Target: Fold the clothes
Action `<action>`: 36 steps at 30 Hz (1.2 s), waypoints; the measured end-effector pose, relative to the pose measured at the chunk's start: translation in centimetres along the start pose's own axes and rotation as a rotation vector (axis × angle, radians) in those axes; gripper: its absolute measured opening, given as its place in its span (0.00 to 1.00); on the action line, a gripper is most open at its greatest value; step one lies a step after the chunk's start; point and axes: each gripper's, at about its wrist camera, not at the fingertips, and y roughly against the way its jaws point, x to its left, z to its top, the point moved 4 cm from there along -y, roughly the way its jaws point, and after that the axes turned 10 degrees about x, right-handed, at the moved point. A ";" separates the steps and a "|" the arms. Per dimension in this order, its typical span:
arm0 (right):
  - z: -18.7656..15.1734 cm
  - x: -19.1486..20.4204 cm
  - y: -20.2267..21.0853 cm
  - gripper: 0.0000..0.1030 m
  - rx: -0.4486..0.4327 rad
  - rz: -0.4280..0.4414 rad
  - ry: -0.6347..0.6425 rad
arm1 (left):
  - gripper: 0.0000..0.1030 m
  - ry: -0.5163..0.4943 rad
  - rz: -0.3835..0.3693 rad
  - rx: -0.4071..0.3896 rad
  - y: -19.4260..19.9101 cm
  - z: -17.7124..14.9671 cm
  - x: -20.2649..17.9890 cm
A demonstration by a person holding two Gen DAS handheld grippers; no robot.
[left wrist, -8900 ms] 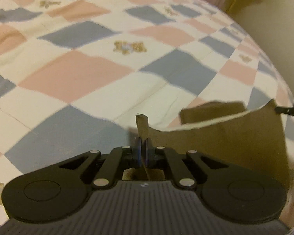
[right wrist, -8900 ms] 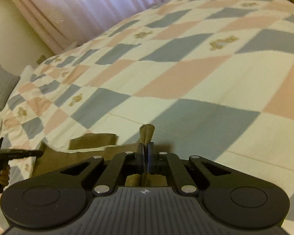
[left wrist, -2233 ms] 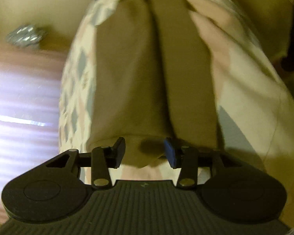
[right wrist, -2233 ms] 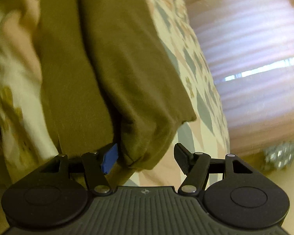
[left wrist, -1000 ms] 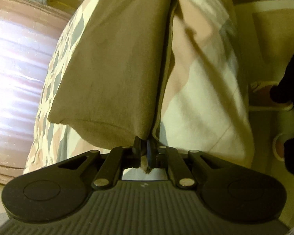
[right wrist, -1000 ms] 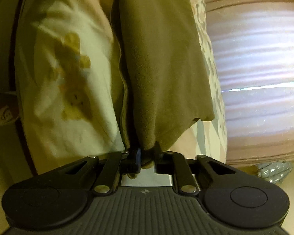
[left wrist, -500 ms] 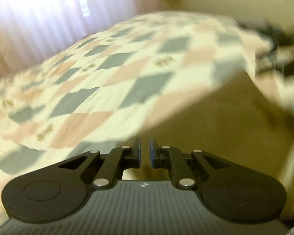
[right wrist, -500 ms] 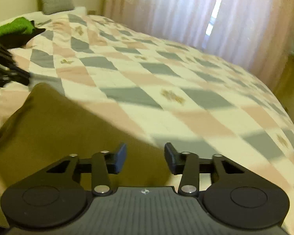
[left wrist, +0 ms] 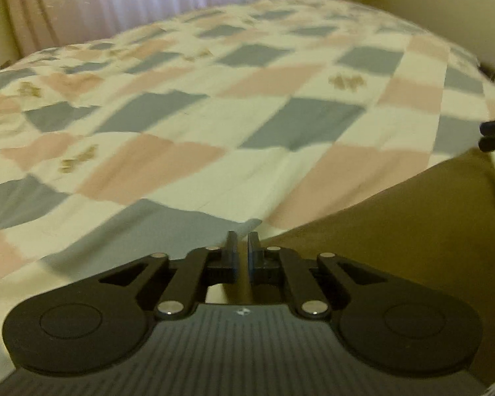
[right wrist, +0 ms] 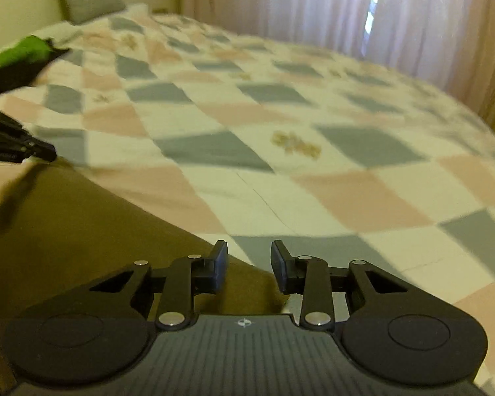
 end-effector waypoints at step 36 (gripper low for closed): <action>-5.5 6.8 -2.5 0.39 0.422 0.447 0.607 | 0.08 0.587 0.201 0.320 2.8 -9.8 -6.6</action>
